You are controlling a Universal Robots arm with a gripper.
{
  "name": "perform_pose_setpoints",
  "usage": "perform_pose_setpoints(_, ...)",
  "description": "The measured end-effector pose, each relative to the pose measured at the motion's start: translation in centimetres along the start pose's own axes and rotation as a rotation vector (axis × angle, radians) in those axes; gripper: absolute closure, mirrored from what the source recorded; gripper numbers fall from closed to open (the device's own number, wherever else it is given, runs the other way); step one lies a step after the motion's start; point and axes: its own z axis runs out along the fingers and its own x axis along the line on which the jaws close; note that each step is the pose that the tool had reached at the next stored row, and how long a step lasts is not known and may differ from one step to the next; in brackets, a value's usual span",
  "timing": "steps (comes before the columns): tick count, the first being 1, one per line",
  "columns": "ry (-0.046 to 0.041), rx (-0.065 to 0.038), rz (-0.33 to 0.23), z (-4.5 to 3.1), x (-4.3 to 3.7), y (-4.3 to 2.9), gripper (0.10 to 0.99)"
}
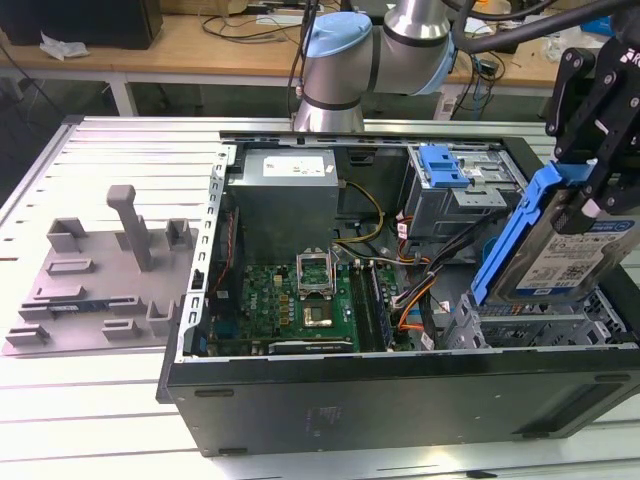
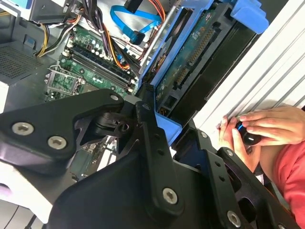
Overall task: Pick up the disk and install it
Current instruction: 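Insert the disk into the insertion slot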
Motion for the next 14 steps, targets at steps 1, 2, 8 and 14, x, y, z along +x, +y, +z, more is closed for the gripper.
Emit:
perform_pose_setpoints(1,0.0,0.0,0.002,0.07,0.06,-0.04,0.718)
perform_pose_setpoints(2,0.0,0.0,0.006,0.15,0.07,-0.08,0.718)
perform_pose_setpoints(8,-0.0001,0.0,0.018,0.38,0.08,-0.16,0.718)
perform_pose_setpoints(14,0.0,0.0,0.026,1.0,0.1,-0.2,0.718)
